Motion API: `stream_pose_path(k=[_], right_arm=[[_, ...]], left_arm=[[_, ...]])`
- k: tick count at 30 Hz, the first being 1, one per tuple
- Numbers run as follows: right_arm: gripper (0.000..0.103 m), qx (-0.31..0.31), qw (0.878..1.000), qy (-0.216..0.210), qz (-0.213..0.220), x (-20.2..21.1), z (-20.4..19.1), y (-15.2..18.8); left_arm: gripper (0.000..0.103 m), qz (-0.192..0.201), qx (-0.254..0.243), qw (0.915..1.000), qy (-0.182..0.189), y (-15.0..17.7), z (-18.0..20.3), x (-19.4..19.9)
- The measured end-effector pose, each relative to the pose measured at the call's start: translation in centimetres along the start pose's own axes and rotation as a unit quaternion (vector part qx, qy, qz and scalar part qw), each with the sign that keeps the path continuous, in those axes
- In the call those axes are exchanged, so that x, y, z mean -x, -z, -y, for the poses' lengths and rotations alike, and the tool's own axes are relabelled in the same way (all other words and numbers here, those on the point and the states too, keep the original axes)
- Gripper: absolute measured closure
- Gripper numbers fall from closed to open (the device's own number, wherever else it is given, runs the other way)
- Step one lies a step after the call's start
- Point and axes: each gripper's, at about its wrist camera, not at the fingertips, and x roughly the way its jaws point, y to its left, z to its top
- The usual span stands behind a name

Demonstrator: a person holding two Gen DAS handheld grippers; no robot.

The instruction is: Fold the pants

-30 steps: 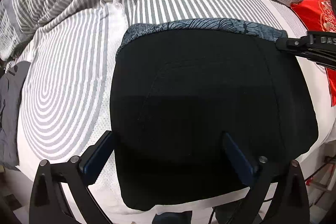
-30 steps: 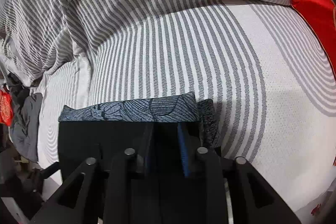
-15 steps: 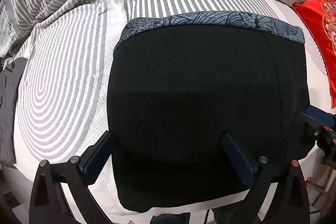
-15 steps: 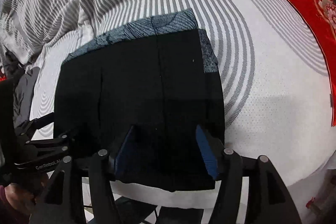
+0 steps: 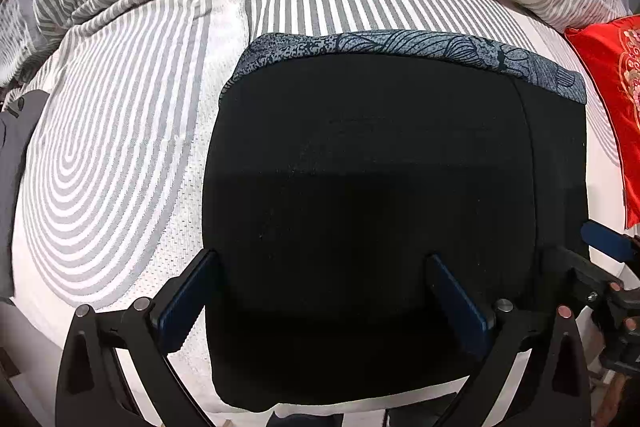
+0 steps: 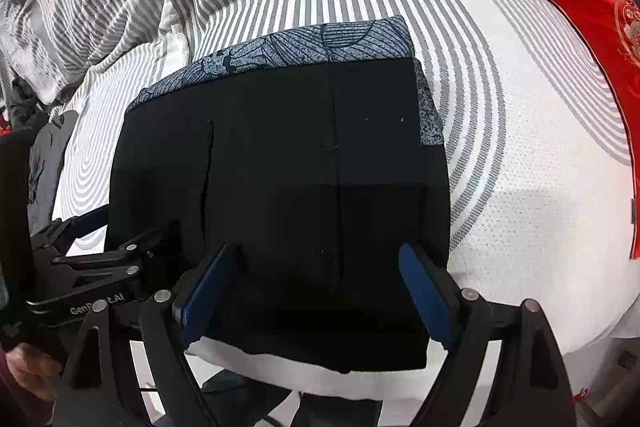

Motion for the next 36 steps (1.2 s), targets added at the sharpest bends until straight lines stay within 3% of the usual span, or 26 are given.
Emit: stream_pose_path(k=[6, 14, 36], right_arm=[[0.015, -0.033, 0.999, -0.019, -0.012, 1.7, 0.7, 0.8], [0.015, -0.049, 0.998, -0.017, -0.026, 4.0, -0.3, 2.9], [0.015, -0.075, 0.997, 0.003, -0.027, 9.3, -2.2, 5.1]], left_arm=[[0.0, -0.007, -0.011, 0.9999, -0.01, 0.3, 0.2, 1.8], [0.0, 0.001, -0.061, 0.9977, -0.03, 2.9, 1.1, 6.6], [0.0, -0.011, -0.058, 0.9977, -0.033, 4.8, 0.6, 12.5]])
